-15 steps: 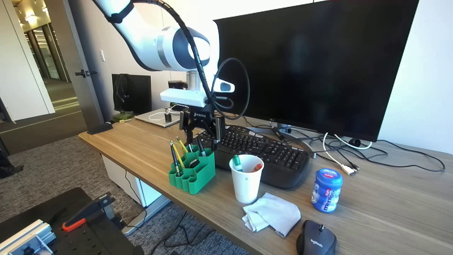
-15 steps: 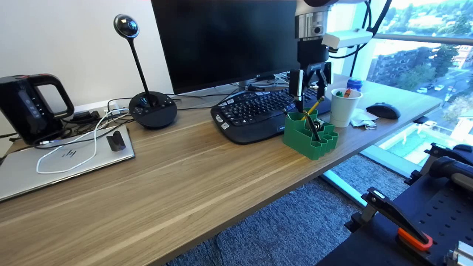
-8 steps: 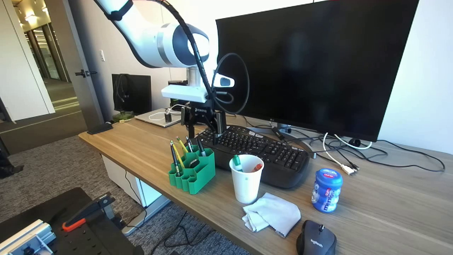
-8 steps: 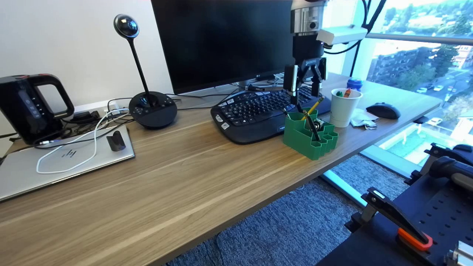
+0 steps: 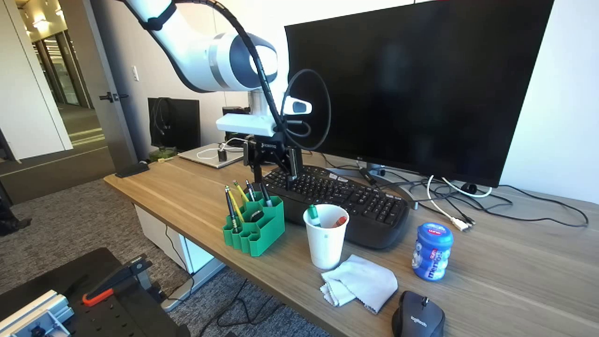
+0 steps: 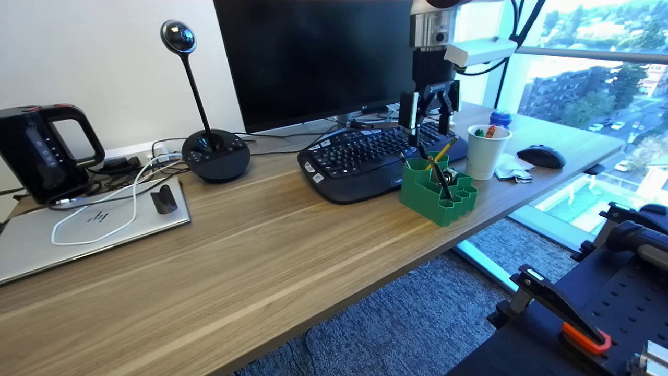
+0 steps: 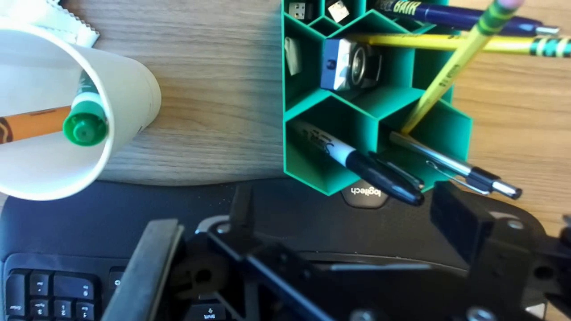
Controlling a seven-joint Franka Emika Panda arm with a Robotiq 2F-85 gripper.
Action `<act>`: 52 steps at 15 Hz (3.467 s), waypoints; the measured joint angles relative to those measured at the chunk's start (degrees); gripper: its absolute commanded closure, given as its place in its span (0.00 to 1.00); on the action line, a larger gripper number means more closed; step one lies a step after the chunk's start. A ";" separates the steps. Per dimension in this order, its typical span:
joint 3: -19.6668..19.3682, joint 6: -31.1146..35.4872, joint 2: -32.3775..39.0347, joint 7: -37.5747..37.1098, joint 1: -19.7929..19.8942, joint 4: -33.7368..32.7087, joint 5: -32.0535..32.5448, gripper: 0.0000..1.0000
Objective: Move the black marker into the cup
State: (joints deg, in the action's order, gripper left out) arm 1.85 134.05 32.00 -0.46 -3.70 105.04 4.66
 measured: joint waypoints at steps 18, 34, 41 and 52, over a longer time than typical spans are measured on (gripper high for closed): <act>-0.93 -0.06 0.23 -0.41 -0.01 0.01 0.64 0.25; -0.96 -0.21 0.23 -0.40 -0.01 0.07 0.65 0.96; -0.96 -0.21 0.20 -0.36 -0.01 -0.03 0.65 0.96; -1.18 -0.27 -3.79 0.49 1.08 -0.61 0.61 0.96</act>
State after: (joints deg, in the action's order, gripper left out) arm 0.67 133.78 28.21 0.03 -2.62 104.44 5.27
